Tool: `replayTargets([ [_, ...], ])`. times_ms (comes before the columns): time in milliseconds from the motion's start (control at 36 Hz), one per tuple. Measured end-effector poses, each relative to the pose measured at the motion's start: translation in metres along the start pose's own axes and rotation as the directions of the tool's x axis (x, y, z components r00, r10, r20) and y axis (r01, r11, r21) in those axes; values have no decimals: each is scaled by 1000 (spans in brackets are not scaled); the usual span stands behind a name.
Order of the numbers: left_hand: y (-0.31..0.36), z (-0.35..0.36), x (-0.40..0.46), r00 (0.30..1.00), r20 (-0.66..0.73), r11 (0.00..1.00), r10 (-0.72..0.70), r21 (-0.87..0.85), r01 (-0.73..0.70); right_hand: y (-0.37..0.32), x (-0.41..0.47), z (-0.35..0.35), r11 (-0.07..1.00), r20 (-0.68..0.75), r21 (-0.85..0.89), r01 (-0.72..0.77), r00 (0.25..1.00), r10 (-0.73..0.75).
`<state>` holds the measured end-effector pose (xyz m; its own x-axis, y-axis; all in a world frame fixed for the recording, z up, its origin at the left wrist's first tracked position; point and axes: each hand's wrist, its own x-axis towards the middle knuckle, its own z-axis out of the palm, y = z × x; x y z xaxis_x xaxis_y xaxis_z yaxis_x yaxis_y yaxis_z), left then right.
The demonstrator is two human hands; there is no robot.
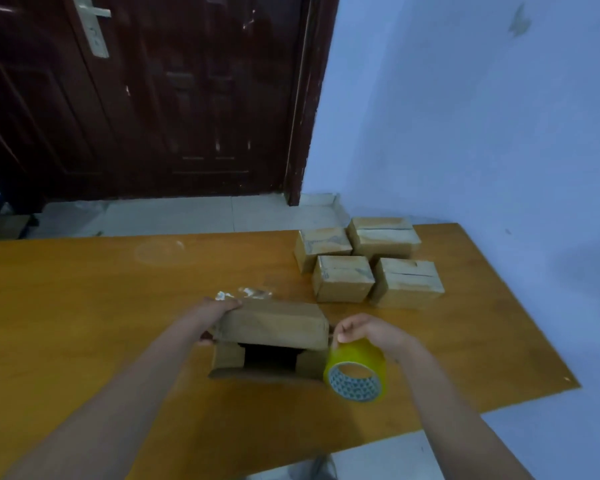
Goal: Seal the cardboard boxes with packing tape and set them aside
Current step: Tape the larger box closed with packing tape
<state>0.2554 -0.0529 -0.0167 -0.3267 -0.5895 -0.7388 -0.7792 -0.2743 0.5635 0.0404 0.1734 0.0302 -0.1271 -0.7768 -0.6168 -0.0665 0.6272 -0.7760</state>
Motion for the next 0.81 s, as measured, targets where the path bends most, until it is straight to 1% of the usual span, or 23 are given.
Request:
replayTargets([
  [83,17,23,-3,997,33,996,-64,65,62,5,-15,-27,1000,-11,-5,-6,1000,6],
  [194,30,52,-9,995,27,985,-93,146,89,10,-23,-55,1000,-32,-15,-15,999,15],
  [250,32,65,-9,995,3,986,-99,134,98,14,-20,-66,1000,-49,-10,-10,999,10],
  [306,31,74,-12,996,-43,995,-79,58,81,16,-15,-74,999,-51,36,8,999,-6],
  [361,30,80,-12,993,-101,997,-55,49,60,16,-11,-81,995,-55,92,33,998,-28],
  [417,28,81,-13,987,-155,987,-43,145,65,15,-10,-88,993,-43,96,63,997,-59],
  [472,30,80,-14,985,-174,960,-18,271,66,11,-12,-98,994,-22,65,87,996,-86],
  [528,34,76,-16,968,-239,876,74,480,51,5,-14,-108,992,-3,43,119,993,-119],
  [556,37,74,-13,947,-289,830,142,557,46,2,-15,-112,991,4,31,133,991,-133],
  [583,43,72,-13,918,-336,815,210,579,26,-2,-14,-116,988,7,20,154,988,-154],
  [639,62,76,-20,850,-378,833,366,540,-119,-12,-13,-122,979,4,-4,202,979,-202],
  [694,89,90,-45,771,-363,831,523,417,-367,-27,-13,-124,969,19,-30,247,969,-246],
  [722,104,100,-60,738,-325,801,592,333,-497,-36,-13,-123,963,27,-52,265,964,-264],
  [750,118,109,-76,738,-253,779,626,237,-580,-45,-13,-122,956,26,-78,283,959,-282],
  [778,130,119,-89,727,-165,746,666,173,-643,-53,-13,-121,949,24,-100,300,954,-299],
  [806,140,127,-100,714,-101,719,692,181,-671,-61,-14,-120,942,20,-111,316,949,-316],
])
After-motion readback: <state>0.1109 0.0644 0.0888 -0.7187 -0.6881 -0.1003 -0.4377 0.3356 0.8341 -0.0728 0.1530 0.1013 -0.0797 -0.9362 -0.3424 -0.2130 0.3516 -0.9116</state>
